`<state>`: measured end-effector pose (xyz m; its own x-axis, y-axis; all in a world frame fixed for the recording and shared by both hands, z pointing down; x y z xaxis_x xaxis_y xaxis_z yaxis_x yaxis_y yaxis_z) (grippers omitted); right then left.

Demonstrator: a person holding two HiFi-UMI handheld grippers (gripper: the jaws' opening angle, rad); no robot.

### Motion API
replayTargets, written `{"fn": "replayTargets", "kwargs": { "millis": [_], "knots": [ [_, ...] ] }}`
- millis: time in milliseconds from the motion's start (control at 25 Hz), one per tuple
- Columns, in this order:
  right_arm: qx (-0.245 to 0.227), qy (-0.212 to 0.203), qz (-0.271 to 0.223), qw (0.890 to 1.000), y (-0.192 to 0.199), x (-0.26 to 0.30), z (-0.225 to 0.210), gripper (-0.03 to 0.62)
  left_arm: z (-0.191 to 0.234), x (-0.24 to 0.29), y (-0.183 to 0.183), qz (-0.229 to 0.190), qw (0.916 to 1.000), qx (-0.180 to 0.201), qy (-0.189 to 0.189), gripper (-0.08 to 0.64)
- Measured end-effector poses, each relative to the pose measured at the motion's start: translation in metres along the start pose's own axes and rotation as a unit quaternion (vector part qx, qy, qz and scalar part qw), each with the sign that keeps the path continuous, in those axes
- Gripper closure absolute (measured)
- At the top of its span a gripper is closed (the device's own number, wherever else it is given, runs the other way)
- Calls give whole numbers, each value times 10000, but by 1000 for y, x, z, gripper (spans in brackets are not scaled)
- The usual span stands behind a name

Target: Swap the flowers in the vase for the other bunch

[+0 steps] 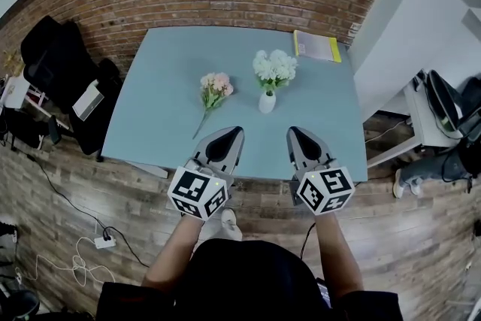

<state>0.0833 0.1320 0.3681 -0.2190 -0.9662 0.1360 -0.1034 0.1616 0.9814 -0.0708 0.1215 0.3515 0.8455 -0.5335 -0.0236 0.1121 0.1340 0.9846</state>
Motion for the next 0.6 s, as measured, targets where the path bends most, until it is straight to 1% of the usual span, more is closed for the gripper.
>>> {"fn": "replayTargets", "kwargs": {
  "millis": [200, 400, 600],
  "knots": [
    [-82, 82, 5, 9999, -6, 17, 4, 580, 20, 5, -6, -14, 9999, -2, 118, 552],
    [-43, 203, -14, 9998, -9, 37, 10, 580, 40, 6, -10, -19, 9996, -47, 281, 552],
    [-5, 281, -17, 9996, -9, 57, 17, 580, 60, 8, -10, 5, 9993, -88, 367, 552]
  ]
}}
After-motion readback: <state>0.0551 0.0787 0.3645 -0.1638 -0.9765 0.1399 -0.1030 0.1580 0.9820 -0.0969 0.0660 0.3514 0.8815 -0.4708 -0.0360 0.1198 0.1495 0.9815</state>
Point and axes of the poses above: the fingertips, and each gripper's own axes: x forward along the fingers, z to its left, y out of its underside, the point moved 3 cm from there along -x, backward along the fingers, and after that the axes turned 10 degrees about y, right-handed, at the moved point
